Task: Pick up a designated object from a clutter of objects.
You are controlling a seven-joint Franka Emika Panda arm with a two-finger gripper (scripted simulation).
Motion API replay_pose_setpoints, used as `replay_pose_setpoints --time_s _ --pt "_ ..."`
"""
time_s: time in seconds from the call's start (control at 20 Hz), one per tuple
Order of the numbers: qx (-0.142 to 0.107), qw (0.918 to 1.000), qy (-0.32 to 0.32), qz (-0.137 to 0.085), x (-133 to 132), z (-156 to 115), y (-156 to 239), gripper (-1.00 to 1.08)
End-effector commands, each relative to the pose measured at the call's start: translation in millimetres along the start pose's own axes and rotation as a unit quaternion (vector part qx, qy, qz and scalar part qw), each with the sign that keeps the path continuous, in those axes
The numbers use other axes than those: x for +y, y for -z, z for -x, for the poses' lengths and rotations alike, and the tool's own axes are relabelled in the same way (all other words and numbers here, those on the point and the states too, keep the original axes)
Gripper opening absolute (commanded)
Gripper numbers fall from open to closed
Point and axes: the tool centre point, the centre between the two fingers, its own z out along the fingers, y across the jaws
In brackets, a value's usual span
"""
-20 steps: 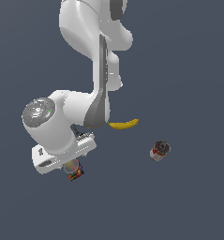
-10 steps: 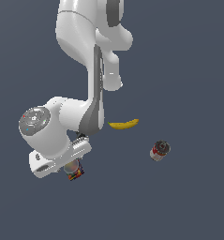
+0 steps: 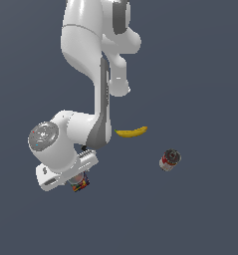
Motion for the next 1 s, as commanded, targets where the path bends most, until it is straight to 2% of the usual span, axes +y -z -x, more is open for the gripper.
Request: replay_pose_setpoints --time_s 0.0,0.35,0.4,0.95 --pt "0.000 1.0000 0.000 0.000 -0.2 0.5 -13.1 1.00" --pt "0.000 1.0000 0.001 0.000 1.0 -0.4 -20.6 1.00" --pt "0.000 1.0000 0.001 0.000 1.0 -0.4 -20.6 -1.00" --pt "-0.001 1.0000 0.001 0.000 0.7 0.0 -20.8 -1.00"
